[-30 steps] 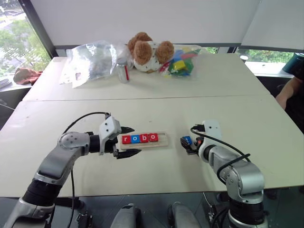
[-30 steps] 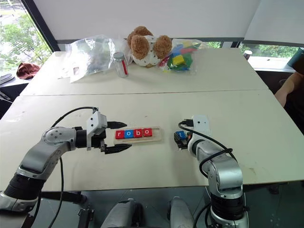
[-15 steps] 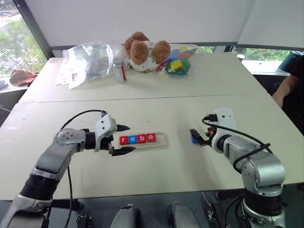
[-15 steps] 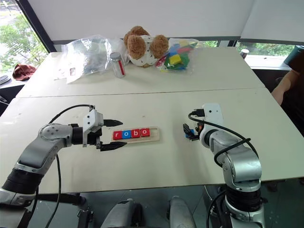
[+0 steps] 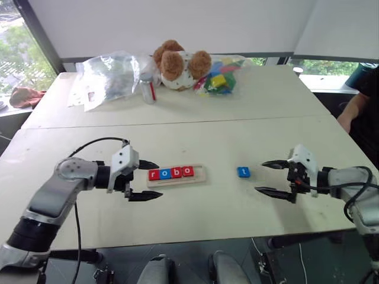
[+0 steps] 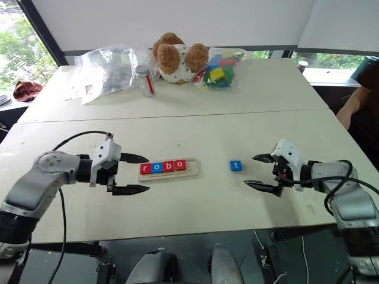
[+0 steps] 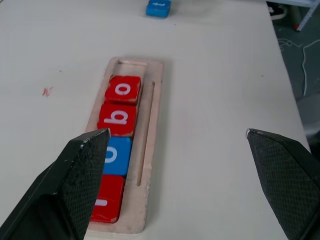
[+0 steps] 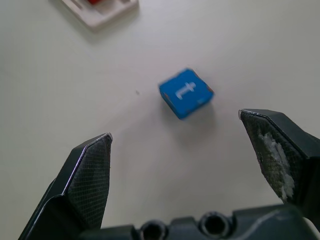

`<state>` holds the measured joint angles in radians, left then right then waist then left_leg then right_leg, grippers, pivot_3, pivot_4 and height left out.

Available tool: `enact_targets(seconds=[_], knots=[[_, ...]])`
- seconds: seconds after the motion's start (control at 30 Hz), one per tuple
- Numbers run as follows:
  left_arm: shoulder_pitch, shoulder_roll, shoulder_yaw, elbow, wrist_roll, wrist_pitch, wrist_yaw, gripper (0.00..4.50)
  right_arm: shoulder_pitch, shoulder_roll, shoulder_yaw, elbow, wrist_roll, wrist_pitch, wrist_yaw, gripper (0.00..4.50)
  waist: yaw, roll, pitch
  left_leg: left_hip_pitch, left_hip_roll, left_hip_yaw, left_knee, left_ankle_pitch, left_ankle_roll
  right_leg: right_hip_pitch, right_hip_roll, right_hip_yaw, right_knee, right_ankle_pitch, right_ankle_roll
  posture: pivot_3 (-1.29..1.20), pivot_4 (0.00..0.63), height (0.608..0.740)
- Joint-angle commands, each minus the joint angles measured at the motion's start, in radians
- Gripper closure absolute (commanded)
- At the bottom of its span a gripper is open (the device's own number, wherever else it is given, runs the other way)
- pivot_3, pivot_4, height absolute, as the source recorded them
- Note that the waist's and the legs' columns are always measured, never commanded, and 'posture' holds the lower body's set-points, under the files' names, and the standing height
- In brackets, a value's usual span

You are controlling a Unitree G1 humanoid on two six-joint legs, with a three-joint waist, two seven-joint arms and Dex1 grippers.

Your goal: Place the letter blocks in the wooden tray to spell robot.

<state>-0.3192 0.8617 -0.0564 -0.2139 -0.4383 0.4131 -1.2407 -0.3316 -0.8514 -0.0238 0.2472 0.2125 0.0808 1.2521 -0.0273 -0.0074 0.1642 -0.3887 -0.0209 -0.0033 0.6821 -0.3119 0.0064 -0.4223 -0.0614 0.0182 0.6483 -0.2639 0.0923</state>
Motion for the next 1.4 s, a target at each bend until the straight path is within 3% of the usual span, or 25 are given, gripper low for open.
enact_targets(seconds=[0.03, 0.2, 0.43, 0.53, 0.67, 0.7, 0.9, 1.1, 1.4], knots=[[0.016, 0.035, 0.050, -0.051, -0.028, 0.019, -0.006, 0.00, -0.102, 0.033, 0.043, 0.168, -0.042, -0.156, 0.047, 0.06, 0.004, 0.000, 0.000, 0.000, 0.000, -0.001, 0.000, 0.000, 0.000, 0.000, 0.000, 0.000, 0.000, 0.000, 0.000, 0.00, 0.150, 0.740], [0.047, 0.049, 0.078, -0.077, -0.027, 0.036, 0.026, 0.00, -0.231, 0.096, 0.099, 0.416, -0.103, -0.305, 0.071, 0.06, 0.015, 0.000, 0.000, -0.002, 0.000, -0.001, -0.001, 0.000, -0.001, -0.002, -0.001, 0.000, 0.000, 0.000, 0.000, 0.00, 0.150, 0.740], [0.068, 0.040, 0.077, -0.083, -0.006, 0.037, 0.073, 0.00, -0.323, 0.148, 0.116, 0.583, -0.129, -0.371, 0.098, 0.06, 0.010, 0.000, 0.000, -0.001, 0.000, -0.001, 0.001, 0.001, -0.002, -0.001, -0.002, 0.000, 0.000, 0.000, -0.001, 0.00, 0.150, 0.740], [0.085, 0.044, 0.079, -0.090, -0.007, 0.041, 0.082, 0.00, -0.314, 0.161, 0.115, 0.570, -0.110, -0.372, 0.128, 1.22, 0.007, 0.000, 0.000, -0.001, 0.000, -0.001, 0.000, 0.001, -0.002, -0.001, -0.002, 0.000, 0.000, 0.000, -0.001, 0.00, 0.150, 0.740], [0.095, 0.052, 0.077, -0.069, 0.003, 0.025, 0.080, 0.00, -0.295, 0.172, 0.112, 0.526, -0.104, -0.370, 0.134, 3.21, 0.008, 0.000, 0.000, -0.001, 0.000, -0.001, 0.000, 0.001, -0.002, -0.001, -0.002, 0.000, 0.000, 0.000, -0.001, 0.00, 0.150, 0.740], [0.093, 0.053, 0.076, -0.064, 0.004, 0.023, 0.079, 0.00, -0.291, 0.173, 0.111, 0.516, -0.103, -0.367, 0.134, 3.40, 0.008, 0.000, 0.000, -0.001, 0.000, -0.001, 0.000, 0.001, -0.002, -0.001, -0.002, 0.000, 0.000, 0.000, -0.001, 0.00, 0.150, 0.740], [0.073, 0.045, 0.064, -0.015, 0.025, -0.001, 0.067, 0.00, -0.307, 0.178, 0.115, 0.336, -0.072, -0.234, 0.129, 3.40, 0.009, 0.001, 0.000, -0.002, 0.000, -0.001, -0.001, 0.001, -0.003, -0.003, -0.002, 0.000, 0.000, 0.000, -0.001, 0.00, 0.150, 0.740], [0.044, 0.039, 0.048, 0.024, 0.041, -0.014, 0.055, 0.00, -0.370, 0.219, 0.213, 0.184, -0.108, -0.070, 0.167, 3.40, 0.011, 0.001, 0.000, -0.002, 0.000, -0.001, -0.001, 0.001, -0.003, -0.003, -0.002, 0.000, 0.001, 0.000, -0.001, 0.00, 0.150, 0.740], [0.054, 0.037, 0.060, 0.050, 0.059, -0.038, 0.059, 0.00, -0.532, 0.360, 0.333, 0.353, -0.240, -0.100, 0.071, 3.40, 0.013, 0.001, 0.000, -0.003, -0.001, -0.001, -0.001, 0.001, -0.003, -0.004, -0.003, 0.000, 0.000, 0.000, -0.001, 0.00, 0.150, 0.740]])
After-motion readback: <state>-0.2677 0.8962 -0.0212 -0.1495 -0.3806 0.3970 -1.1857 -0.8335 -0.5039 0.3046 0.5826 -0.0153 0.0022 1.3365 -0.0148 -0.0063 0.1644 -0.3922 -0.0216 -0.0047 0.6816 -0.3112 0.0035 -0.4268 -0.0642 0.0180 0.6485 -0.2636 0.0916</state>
